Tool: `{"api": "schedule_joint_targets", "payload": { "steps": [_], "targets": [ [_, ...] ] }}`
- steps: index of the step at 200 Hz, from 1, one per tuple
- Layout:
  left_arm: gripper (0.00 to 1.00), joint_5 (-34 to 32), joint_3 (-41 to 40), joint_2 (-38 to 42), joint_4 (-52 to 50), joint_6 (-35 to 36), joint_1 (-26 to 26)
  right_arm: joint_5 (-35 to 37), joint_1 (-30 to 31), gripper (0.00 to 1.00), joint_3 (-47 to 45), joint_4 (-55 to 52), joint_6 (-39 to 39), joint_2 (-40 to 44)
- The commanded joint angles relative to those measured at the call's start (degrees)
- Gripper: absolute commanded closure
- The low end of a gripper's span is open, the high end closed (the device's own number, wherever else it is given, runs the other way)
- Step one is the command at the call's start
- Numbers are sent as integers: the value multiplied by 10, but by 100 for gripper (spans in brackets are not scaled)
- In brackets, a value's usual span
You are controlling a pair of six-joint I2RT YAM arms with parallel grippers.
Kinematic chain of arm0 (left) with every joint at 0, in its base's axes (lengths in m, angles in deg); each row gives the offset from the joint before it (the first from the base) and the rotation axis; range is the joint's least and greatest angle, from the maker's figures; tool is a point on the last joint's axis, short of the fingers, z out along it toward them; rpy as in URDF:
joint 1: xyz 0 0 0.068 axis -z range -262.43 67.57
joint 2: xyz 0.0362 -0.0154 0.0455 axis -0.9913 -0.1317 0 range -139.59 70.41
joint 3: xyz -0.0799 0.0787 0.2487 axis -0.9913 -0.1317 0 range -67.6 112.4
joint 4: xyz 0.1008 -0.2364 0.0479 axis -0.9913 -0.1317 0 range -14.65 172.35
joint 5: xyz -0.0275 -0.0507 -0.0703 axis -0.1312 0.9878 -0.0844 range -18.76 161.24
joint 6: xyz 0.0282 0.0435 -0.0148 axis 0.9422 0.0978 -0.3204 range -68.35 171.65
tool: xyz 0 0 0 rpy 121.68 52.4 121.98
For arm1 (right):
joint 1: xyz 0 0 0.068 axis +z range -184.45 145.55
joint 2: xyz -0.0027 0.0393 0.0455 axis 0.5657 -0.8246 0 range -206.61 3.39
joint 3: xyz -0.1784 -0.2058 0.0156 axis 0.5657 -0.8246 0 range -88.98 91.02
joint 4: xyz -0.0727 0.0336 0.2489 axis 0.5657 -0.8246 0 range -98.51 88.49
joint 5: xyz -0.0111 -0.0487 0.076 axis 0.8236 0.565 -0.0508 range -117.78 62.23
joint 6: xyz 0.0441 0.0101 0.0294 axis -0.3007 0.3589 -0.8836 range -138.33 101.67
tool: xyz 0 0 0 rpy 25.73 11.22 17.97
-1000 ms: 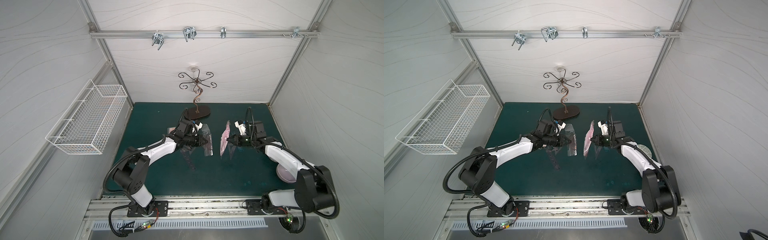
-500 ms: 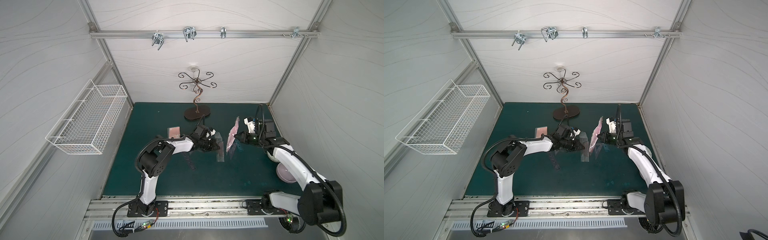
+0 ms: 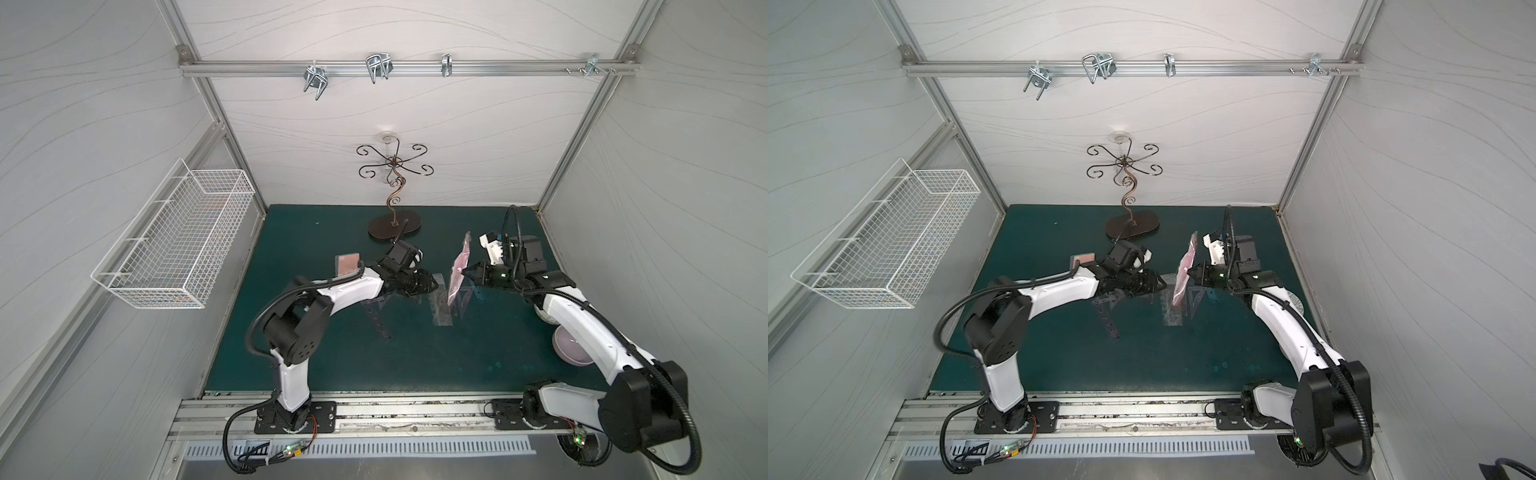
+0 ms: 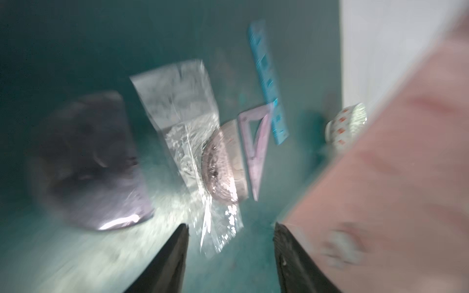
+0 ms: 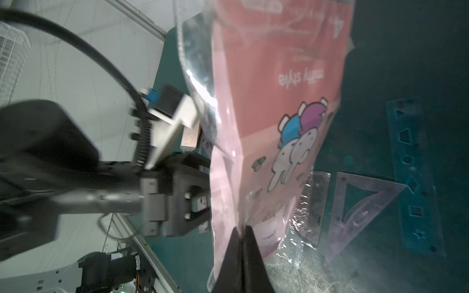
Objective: Open the ruler set and take out the ruler
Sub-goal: Place the ruler at the center of the board.
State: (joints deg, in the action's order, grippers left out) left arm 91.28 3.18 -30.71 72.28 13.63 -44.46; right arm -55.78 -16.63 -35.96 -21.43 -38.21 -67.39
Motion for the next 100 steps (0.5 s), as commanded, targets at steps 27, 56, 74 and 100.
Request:
{"api": "schedule_joint_targets", "payload": {
  "steps": [27, 56, 74, 100],
  "targets": [
    [42, -22, -77, 163, -10, 123, -50, -53, 91, 100, 12, 20, 72, -40],
    [38, 4, -132, 215, 44, 136, -43, -103, 99, 100, 5, 63, 63, -60],
    [46, -10, -119, 208, 17, 156, -25, -130, 103, 100, -5, 98, 55, -65],
    [37, -6, -87, 171, -25, 160, -16, -108, 118, 100, -1, 96, 53, -71]
  ]
}}
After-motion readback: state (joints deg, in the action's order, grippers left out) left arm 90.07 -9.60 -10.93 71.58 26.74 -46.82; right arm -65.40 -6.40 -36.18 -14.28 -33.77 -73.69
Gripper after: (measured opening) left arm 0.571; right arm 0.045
